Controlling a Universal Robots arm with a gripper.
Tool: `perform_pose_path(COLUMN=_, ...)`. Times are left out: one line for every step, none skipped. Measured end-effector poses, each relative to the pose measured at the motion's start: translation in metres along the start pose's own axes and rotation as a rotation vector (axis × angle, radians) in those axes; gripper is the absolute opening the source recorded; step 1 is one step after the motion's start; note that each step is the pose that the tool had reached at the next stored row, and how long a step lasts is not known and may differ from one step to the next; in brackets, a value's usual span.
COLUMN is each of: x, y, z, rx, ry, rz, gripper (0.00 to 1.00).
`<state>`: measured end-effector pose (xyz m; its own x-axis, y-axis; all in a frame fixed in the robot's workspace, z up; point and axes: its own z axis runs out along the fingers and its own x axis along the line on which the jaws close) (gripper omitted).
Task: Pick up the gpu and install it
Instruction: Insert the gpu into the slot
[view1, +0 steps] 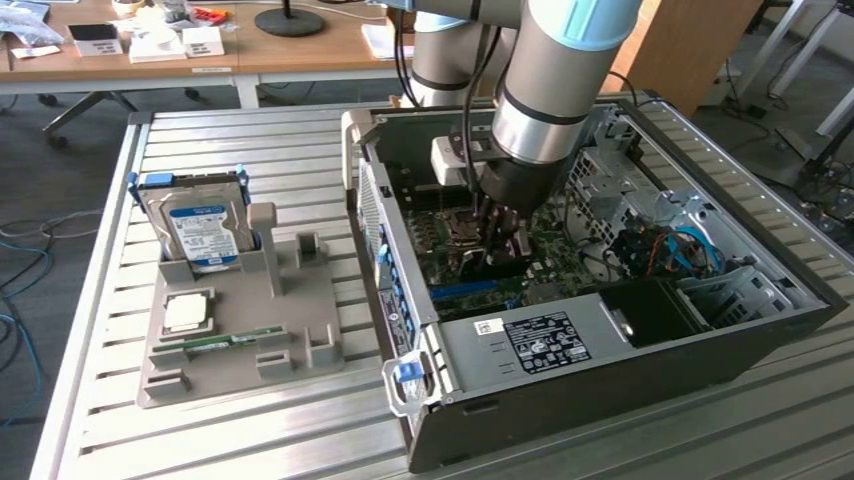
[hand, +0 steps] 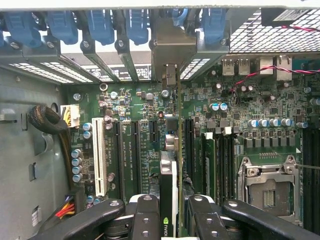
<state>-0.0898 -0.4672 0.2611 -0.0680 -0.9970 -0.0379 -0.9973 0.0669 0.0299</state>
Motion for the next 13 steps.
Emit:
perform_pose_path(x=0.0000, y=0.0000, z=0.0000, rx=0.0000, ry=0.0000, rz=0.000, gripper=0.27)
perform_pose_path(x=0.0000, y=0.0000, z=0.0000, rx=0.0000, ry=0.0000, rz=0.000, gripper=0.27)
perform_pose_path(x=0.0000, y=-0.0001, z=0.0000, rx=0.0000, ry=-0.0001, rz=0.000, gripper=0.27)
perform_pose_path(x=-0.0001, y=-0.0005, z=0.0001, rx=-0.0004, ry=-0.0003, rz=0.000, gripper=0.27)
perform_pose_path(x=-0.0001, y=-0.0009, z=0.0001, rx=-0.0007, ry=-0.0002, rz=0.000, gripper=0.27)
perform_pose_path(x=-0.0001, y=-0.0011, z=0.0001, rx=-0.0008, ry=-0.0001, rz=0.000, gripper=0.27)
perform_pose_path(x=-0.0001, y=-0.0011, z=0.0000, rx=-0.0009, ry=0.0000, rz=0.000, gripper=0.27)
perform_pose_path(x=-0.0001, y=-0.0012, z=0.0000, rx=-0.0013, ry=0.0001, rz=0.000, gripper=0.27)
perform_pose_path(x=-0.0001, y=-0.0011, z=0.0000, rx=-0.0013, ry=0.0000, rz=0.000, gripper=0.27)
perform_pose_path(x=-0.0001, y=-0.0011, z=0.0000, rx=-0.0016, ry=0.0001, rz=0.000, gripper=0.27)
perform_pose_path(x=-0.0001, y=-0.0011, z=0.0000, rx=-0.0022, ry=0.0001, rz=0.000, gripper=0.27)
perform_pose_path(x=-0.0001, y=-0.0012, z=0.0000, rx=-0.0030, ry=0.0002, rz=0.000, gripper=0.27)
perform_pose_path(x=-0.0001, y=-0.0011, z=0.0000, rx=-0.0039, ry=0.0003, rz=0.000, gripper=0.27)
